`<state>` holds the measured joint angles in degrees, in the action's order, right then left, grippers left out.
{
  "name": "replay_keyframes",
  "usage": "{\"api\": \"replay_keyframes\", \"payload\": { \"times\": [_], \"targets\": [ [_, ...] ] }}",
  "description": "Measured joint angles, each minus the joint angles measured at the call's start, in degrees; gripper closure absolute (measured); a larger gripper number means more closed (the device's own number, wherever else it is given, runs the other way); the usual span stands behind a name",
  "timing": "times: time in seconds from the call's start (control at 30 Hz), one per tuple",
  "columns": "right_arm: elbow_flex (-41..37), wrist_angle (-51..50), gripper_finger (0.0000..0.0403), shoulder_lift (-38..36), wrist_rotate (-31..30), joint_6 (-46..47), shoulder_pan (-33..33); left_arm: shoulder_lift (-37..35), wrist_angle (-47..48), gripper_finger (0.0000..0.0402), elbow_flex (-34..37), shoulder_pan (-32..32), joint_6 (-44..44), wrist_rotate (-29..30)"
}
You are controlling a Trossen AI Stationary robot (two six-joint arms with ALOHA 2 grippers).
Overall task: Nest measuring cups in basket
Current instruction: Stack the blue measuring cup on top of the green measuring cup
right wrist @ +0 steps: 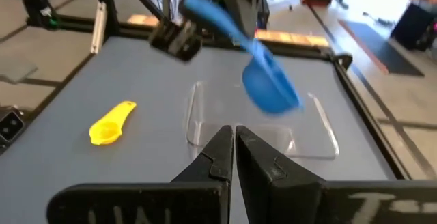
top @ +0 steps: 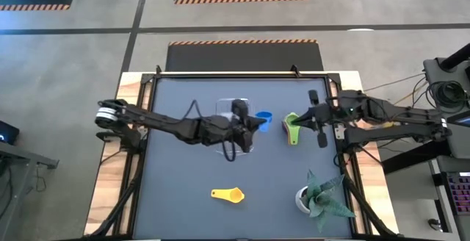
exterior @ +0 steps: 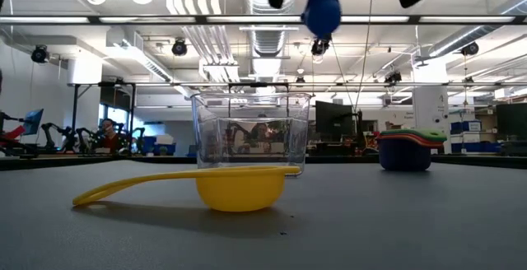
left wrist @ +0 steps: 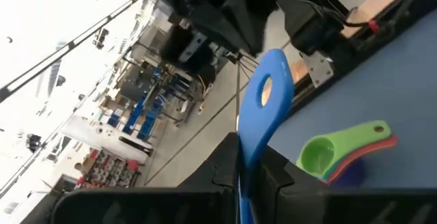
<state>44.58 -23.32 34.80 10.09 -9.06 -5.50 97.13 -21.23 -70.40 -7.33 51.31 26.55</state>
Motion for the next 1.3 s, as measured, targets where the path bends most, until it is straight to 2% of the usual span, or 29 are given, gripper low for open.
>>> {"api": "replay_keyframes", "payload": {
  "times": [0.17,0.67,0.9,1.3],
  "targets": [
    [0.0,0.2,0.0394,-1.9,1.7,-1.5,0.0,6.9,5.3,0.0402,-8.1,0.0,0.7,0.0],
    [0.0,1.7,0.0394,-6.3,7.1,-3.0,0.0,24.0,4.9,0.0401,-24.5,-1.2,3.4,3.0],
    [0.0,1.3,0.0394,-7.3,8.4,-2.9,0.0,28.8,4.5,0.0401,-28.6,-0.5,3.5,0.5],
    [0.0,1.3,0.0394,-7.3,8.4,-2.5,0.0,36.7,3.8,0.0401,-34.7,2.1,3.2,0.3]
  ]
}}
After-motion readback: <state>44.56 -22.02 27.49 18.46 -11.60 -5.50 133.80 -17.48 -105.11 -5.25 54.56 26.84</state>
